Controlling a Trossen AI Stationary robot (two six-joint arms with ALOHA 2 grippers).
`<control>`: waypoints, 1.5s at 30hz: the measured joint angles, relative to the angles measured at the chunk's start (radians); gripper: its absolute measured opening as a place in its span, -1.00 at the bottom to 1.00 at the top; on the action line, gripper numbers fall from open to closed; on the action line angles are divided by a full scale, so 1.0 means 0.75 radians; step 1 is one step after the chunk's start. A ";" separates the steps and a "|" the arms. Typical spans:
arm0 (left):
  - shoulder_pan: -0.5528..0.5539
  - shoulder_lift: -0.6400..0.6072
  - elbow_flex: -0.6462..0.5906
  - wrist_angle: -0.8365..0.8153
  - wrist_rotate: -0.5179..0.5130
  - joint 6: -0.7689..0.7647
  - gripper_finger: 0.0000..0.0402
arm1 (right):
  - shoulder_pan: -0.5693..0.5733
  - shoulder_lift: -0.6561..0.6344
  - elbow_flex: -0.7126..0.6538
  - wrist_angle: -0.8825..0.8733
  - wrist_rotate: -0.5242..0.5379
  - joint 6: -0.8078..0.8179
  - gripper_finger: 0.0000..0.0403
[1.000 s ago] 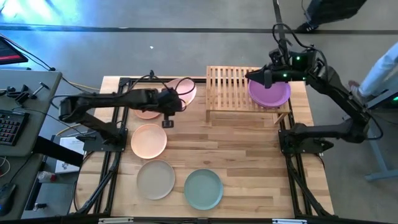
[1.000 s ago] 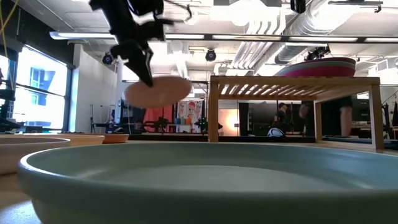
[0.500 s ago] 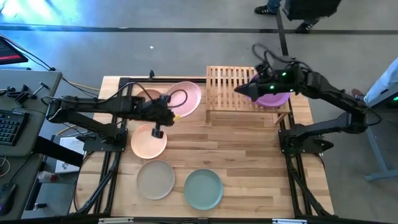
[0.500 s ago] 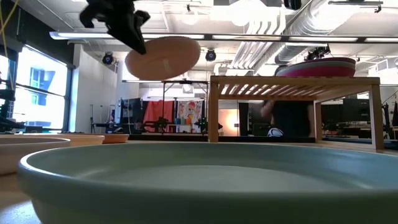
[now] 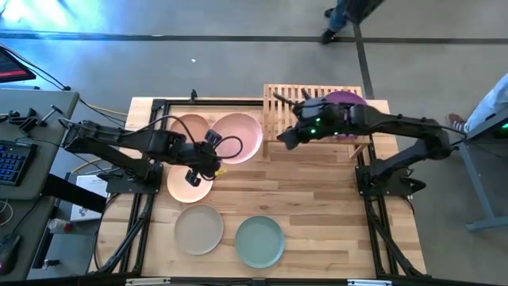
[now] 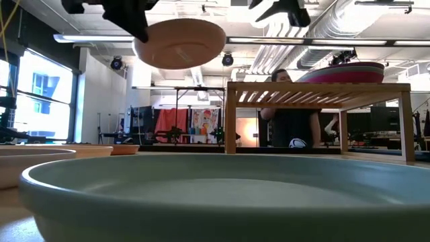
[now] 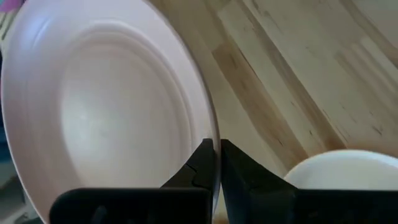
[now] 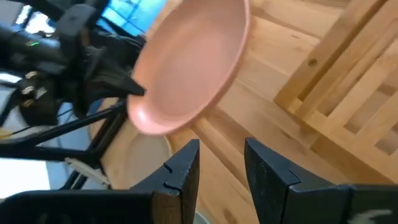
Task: Place and stack plates onto a shelf
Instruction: Stack the light brown plate on top of the purple plate on the shelf
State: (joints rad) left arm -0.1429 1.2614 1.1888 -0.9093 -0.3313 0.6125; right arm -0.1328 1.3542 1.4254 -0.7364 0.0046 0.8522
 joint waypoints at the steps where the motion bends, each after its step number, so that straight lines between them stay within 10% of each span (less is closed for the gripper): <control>1: -0.008 0.007 0.000 -0.009 0.001 0.004 -0.99 | 0.007 0.018 0.000 0.002 0.016 0.006 -0.46; 45: -0.162 0.209 0.000 0.263 -0.359 0.299 -1.00 | 0.015 0.183 0.000 -0.005 0.129 0.055 -0.65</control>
State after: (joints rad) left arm -0.2646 1.4182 1.1885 -0.7124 -0.6006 0.8368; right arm -0.1215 1.4914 1.4254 -0.7401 0.1013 0.8933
